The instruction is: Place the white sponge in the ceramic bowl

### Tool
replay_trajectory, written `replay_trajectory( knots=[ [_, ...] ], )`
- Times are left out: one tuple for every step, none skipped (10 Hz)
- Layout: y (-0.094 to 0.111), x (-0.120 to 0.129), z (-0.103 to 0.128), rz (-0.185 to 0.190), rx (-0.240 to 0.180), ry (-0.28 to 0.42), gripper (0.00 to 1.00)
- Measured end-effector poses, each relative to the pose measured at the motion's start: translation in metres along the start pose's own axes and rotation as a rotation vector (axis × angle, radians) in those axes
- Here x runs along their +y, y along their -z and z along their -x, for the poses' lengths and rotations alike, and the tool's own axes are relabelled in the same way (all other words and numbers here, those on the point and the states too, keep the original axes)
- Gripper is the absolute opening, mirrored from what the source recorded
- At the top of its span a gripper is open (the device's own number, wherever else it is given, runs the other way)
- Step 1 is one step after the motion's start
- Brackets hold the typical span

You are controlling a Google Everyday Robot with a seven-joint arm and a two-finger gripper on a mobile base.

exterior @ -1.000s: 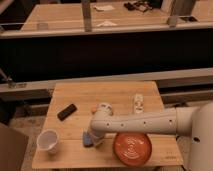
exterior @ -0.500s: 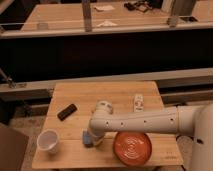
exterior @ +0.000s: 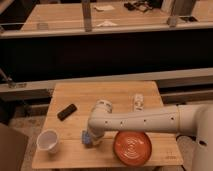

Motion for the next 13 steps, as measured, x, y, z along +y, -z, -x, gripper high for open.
replay_trajectory(
  knots=[
    [0.004, 0.000, 0.000, 0.001, 0.002, -0.003, 0.01],
    [0.008, -0.001, 0.001, -0.001, 0.003, -0.003, 0.01],
    [0.011, -0.002, 0.003, -0.002, 0.006, 0.000, 0.01],
    [0.015, -0.003, 0.003, -0.006, 0.012, -0.008, 0.01],
    [0.018, -0.003, 0.003, -0.007, 0.014, -0.012, 0.01],
    [0.023, -0.004, 0.003, -0.011, 0.018, -0.021, 0.01],
    [0.026, -0.004, 0.004, -0.012, 0.019, -0.024, 0.01],
    [0.029, -0.004, 0.004, -0.016, 0.020, -0.026, 0.01],
    [0.032, -0.004, 0.004, -0.020, 0.022, -0.029, 0.01],
    [0.035, -0.004, 0.005, -0.024, 0.025, -0.033, 0.01],
    [0.039, -0.004, 0.004, -0.028, 0.027, -0.038, 0.01],
    [0.040, -0.004, 0.003, -0.032, 0.028, -0.044, 0.01],
    [0.042, -0.003, 0.001, -0.038, 0.028, -0.051, 0.01]
  ],
)
